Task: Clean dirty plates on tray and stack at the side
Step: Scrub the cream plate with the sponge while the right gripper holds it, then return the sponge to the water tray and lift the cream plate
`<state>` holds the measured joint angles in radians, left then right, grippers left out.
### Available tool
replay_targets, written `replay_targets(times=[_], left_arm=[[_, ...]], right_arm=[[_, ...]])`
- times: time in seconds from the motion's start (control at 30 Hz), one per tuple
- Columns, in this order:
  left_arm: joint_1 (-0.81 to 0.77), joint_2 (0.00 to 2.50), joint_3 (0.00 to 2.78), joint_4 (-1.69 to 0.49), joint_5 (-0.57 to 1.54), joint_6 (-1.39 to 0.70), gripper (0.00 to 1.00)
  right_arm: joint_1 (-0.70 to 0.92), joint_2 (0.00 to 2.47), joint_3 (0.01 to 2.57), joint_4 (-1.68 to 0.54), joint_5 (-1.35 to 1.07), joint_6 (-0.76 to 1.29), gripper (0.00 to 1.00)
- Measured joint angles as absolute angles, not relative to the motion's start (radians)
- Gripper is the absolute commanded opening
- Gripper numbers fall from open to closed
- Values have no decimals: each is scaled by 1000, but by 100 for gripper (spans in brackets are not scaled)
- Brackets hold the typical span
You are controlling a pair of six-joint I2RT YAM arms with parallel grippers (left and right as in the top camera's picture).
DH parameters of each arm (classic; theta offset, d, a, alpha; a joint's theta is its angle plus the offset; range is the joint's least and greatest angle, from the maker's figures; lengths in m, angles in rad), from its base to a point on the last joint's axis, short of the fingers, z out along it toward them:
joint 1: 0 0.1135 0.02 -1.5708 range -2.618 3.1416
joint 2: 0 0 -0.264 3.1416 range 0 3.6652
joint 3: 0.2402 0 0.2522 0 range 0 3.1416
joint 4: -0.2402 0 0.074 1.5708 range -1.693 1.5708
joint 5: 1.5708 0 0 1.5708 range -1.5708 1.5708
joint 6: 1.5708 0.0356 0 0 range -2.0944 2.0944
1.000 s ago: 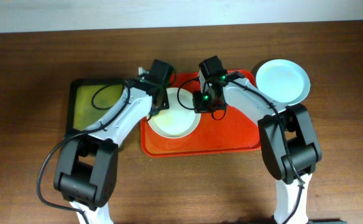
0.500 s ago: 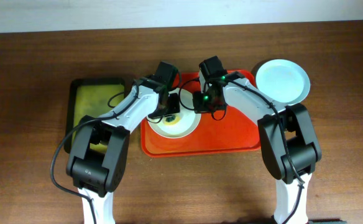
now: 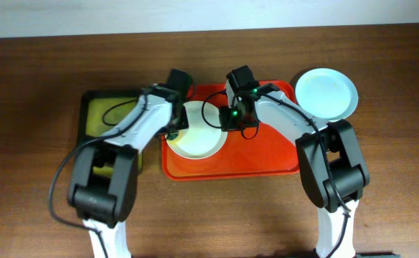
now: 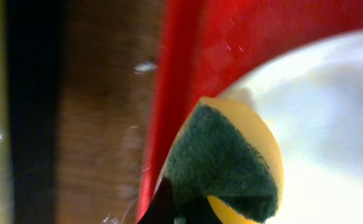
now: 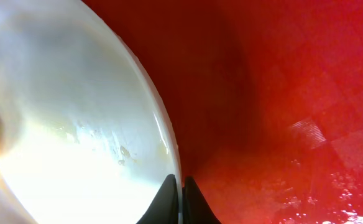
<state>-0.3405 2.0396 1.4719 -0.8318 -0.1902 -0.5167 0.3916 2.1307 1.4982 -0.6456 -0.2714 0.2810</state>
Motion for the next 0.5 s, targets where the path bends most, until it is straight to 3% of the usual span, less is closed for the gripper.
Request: replay_targets(times=[0.27,0.5], left_arm=[[-58,1775,1474,-903,-192,-559,0],[46,1777,1343,-836,-181,-567,0]], right_arm=[[393,2119,1605,-768,-143,101,4],[567,2014,1783,-828,511,-164,4]])
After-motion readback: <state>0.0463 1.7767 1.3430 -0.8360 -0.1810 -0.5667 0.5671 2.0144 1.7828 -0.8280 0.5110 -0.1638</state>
